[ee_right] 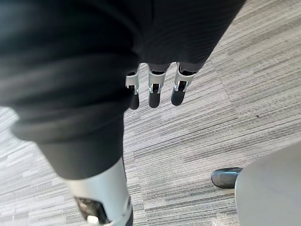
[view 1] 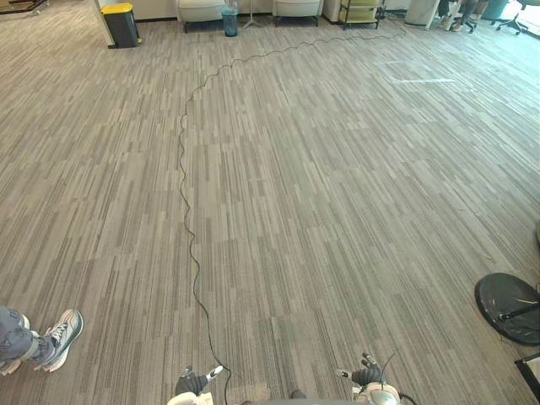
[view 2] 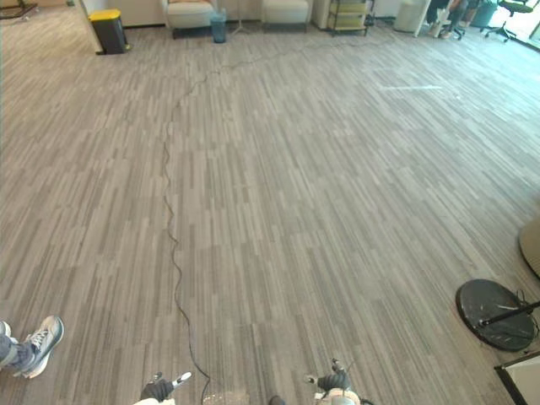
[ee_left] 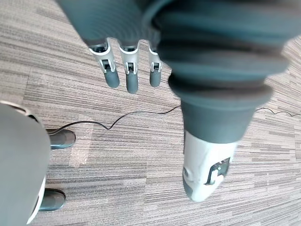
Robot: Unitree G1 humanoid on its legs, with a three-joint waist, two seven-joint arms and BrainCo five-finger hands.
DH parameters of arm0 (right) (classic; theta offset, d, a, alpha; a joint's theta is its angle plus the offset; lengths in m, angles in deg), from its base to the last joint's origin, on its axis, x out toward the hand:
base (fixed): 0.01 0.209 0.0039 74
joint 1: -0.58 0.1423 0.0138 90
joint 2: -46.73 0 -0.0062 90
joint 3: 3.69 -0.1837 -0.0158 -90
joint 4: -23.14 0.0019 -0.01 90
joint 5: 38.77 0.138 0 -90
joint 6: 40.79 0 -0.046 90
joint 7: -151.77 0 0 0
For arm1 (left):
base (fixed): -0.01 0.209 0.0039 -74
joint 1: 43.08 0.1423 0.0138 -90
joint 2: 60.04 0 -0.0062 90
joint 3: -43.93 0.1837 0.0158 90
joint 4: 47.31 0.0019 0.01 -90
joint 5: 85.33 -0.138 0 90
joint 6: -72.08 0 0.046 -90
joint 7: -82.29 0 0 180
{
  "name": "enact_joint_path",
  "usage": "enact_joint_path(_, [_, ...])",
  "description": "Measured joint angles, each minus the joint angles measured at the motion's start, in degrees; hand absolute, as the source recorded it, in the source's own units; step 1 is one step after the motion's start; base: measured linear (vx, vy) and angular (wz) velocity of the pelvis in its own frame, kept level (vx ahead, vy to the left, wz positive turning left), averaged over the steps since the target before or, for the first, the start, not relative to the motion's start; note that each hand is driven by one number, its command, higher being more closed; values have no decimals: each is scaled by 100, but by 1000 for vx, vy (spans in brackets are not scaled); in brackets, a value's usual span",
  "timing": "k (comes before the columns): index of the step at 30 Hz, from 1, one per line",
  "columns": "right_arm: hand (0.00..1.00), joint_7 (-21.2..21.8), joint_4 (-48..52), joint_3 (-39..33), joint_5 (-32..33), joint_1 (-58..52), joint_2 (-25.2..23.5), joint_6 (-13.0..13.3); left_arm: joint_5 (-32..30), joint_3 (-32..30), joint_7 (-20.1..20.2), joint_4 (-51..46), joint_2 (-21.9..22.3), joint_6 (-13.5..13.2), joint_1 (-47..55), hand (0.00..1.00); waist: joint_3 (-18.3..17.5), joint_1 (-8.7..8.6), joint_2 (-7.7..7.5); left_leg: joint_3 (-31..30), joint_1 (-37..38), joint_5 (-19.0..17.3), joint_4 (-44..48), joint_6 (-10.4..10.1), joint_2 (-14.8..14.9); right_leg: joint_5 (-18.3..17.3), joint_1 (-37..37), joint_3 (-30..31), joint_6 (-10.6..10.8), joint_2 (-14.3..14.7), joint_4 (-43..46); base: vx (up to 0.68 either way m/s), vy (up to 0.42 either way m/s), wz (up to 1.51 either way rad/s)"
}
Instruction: Pick up cushions and gather them together orderly.
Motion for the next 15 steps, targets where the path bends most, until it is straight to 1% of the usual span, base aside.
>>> enact_joint_path(7, [0, 94, -3, -224, 148, -6, -19, -86, 4, 175, 65, -5, -21, -6, -4, 0, 0, 9, -1, -64, -35, 3, -6, 4, -7, -32, -11, -72, -2, -6, 4, -18, -25, 5])
enact_joint_path(9, [0, 120, -3, -230, 164, -6, -17, -86, 4, 314, 109, -8, -55, -7, -10, 0, -1, 8, -3, -178, -43, 15, -23, 17, -23, -57, -15, -158, 13, -20, 6, 8, -17, 19])
enact_joint_path(13, [0, 162, -15, -250, 169, -7, -13, -91, 5, 366, 136, -19, -62, -6, -15, 0, 1, 9, -9, -277, -43, 22, -75, 23, -47, -106, 9, -288, 68, -43, 4, 29, -15, 18])
enact_joint_path(15, [0, 171, -26, -385, 188, -5, -34, -92, 3, 378, 144, -20, -70, -6, -16, 0, 0, 10, -18, -305, -37, 25, -124, 26, -58, -112, 6, -326, 77, -45, -5, 47, -8, 6])
